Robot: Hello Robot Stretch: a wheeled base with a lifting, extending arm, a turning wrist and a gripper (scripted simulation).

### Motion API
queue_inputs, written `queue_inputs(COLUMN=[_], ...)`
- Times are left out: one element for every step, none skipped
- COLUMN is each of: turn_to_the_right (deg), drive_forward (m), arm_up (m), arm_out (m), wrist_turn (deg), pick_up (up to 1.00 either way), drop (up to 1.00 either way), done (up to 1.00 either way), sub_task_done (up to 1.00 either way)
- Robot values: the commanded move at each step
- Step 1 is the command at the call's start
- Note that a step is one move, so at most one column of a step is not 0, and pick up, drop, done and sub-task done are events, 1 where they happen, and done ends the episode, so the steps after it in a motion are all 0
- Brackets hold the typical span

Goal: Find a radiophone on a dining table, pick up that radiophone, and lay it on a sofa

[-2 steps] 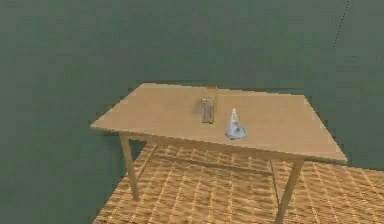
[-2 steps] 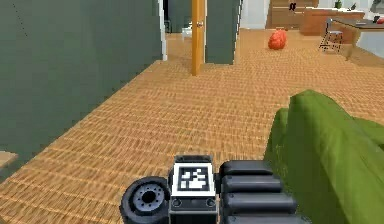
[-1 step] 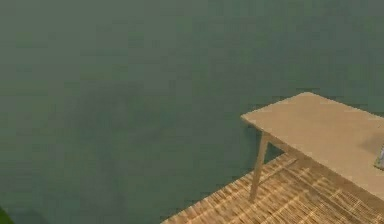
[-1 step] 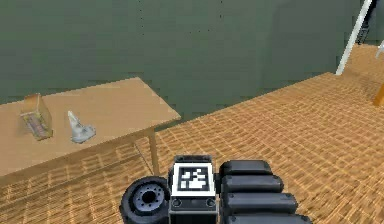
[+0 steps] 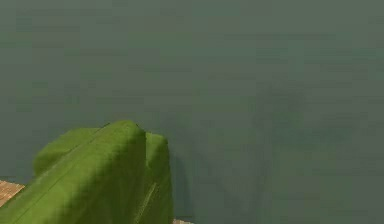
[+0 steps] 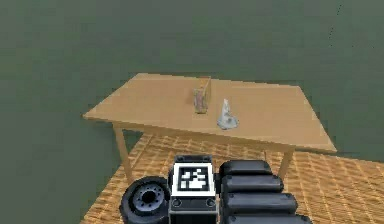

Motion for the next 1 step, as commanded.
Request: queue_inputs(turn_to_the_right=[45.0], drive_forward=[0.00], arm_up=[0.00], arm_out=[0.00], wrist_turn=[0.0], pick_up=[0.00], drop=[0.00], done=[0.00], sub_task_done=[0.00])
